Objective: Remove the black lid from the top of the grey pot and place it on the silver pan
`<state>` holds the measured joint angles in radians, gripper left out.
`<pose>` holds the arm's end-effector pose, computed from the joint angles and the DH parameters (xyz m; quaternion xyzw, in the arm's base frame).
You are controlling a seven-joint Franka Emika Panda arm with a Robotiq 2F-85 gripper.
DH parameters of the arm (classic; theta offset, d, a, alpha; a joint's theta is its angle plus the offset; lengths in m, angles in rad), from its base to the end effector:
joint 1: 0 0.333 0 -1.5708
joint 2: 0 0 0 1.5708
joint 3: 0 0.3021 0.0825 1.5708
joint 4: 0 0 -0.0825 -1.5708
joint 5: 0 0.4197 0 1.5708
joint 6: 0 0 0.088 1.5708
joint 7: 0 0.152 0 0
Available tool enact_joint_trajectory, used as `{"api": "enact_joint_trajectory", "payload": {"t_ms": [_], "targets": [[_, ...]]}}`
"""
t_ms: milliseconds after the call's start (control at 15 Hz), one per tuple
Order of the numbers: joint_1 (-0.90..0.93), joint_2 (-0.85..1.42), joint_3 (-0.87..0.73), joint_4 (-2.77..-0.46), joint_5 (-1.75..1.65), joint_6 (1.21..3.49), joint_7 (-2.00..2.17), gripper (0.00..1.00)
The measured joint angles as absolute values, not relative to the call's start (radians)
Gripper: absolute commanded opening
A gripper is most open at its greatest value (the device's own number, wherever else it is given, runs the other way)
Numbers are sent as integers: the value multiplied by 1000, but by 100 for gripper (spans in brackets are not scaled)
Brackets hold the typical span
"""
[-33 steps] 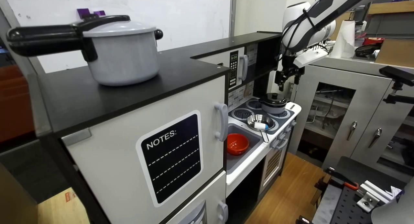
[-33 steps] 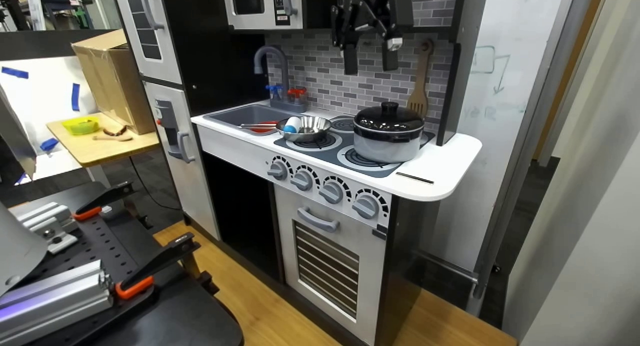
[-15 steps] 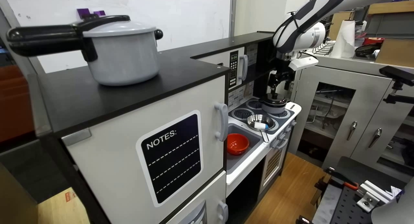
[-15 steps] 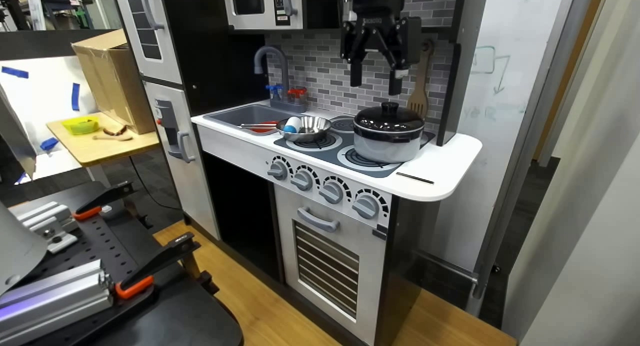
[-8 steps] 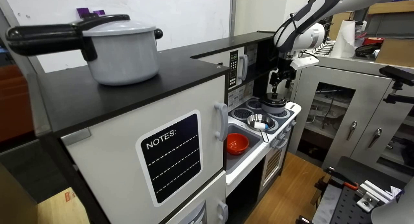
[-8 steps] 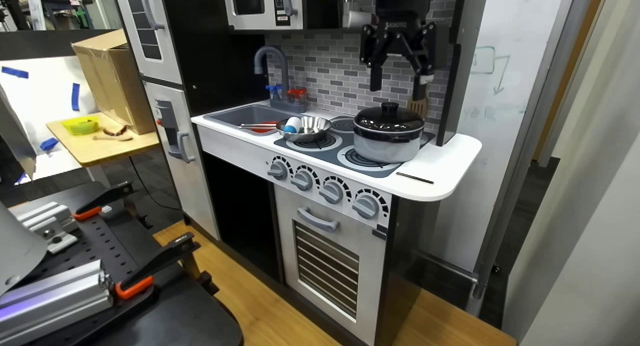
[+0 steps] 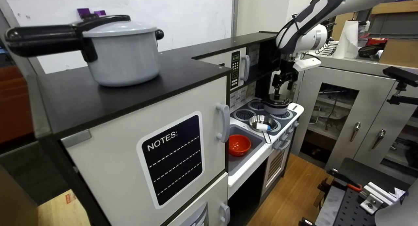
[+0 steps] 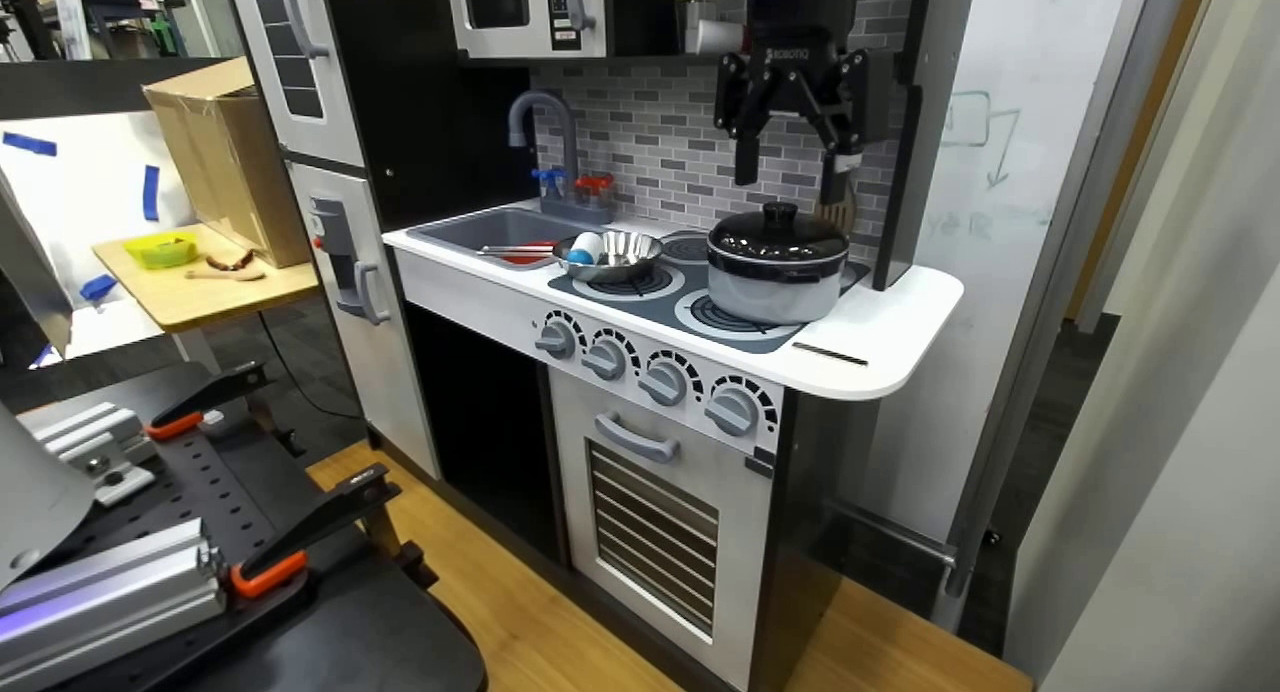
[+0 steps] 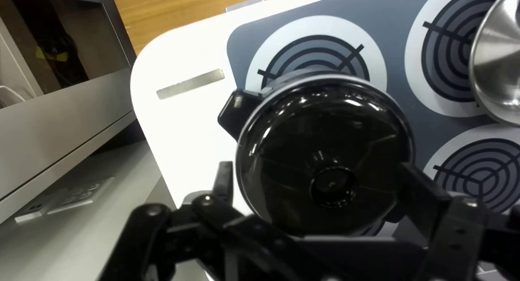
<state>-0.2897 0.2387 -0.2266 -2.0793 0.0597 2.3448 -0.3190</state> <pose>0.5297 -0.2990 0.2364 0.9932 -0.1153 0.0135 0.0113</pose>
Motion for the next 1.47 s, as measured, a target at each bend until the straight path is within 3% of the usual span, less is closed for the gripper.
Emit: {"api": "enact_joint_trajectory", "payload": {"t_ms": [533, 1467], "targets": [[-255, 188, -148, -2155, 60, 2430, -403, 100], [-266, 188, -186, -2190, 43, 2476, -438, 100]]}}
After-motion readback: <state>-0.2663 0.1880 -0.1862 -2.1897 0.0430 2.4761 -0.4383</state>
